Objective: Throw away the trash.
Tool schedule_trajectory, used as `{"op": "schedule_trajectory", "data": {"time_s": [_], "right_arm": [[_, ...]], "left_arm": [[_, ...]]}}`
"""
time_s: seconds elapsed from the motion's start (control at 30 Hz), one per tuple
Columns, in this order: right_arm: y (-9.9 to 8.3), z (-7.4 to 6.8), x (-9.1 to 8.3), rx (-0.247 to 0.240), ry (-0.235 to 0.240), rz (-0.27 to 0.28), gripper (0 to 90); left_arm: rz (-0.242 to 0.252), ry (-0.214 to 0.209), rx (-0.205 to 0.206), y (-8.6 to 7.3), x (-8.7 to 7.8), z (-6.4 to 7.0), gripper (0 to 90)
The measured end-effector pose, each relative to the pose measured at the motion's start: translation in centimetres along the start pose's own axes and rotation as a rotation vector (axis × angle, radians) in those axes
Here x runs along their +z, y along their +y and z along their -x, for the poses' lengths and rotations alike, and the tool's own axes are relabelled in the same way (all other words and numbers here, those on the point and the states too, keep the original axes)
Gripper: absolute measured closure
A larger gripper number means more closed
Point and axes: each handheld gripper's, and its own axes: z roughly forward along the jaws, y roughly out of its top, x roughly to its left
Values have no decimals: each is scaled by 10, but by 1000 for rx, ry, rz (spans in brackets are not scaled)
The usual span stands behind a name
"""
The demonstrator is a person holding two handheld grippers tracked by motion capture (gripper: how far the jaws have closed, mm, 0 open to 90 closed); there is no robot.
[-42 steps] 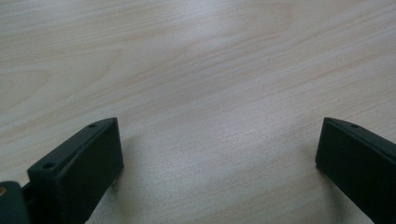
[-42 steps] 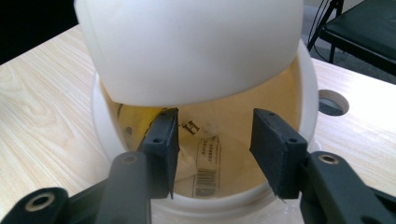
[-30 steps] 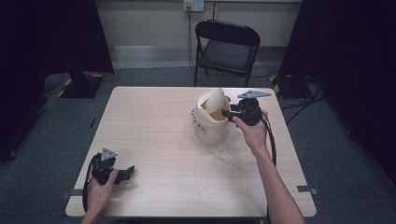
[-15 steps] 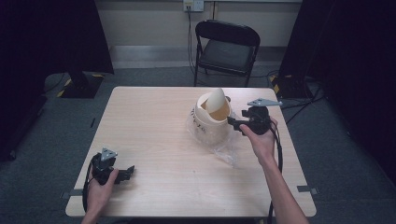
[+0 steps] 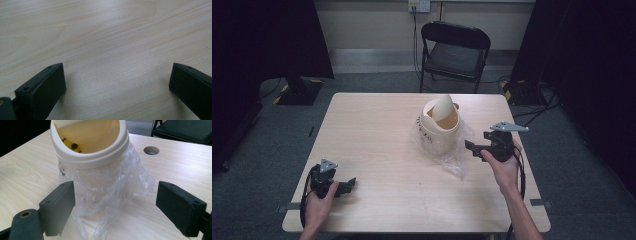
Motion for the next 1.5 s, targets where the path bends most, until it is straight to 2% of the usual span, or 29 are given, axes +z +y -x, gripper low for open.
{"op": "schedule_trajectory", "data": {"time_s": [0.17,0.4,0.73,1.0,1.2,1.3,1.43,1.5], "right_arm": [[-17,4,-7,10,-15,-23,149],[-44,13,-15,51,-36,-45,146],[-87,25,-17,91,-103,-119,147],[-111,28,-15,67,-172,-190,149],[-124,27,-13,71,-187,-221,149],[-129,26,-10,62,-207,-221,146],[-133,21,-7,27,-251,-201,138],[-134,21,-7,27,-251,-191,137]], "left_arm": [[0,0,0,0,0,0,1],[0,0,0,0,0,0,2],[0,0,0,0,0,0,2],[0,0,1,0,0,0,2],[0,0,2,0,0,0,2],[0,0,0,0,0,0,2],[0,0,1,0,0,0,1],[0,0,1,0,0,0,2]]}}
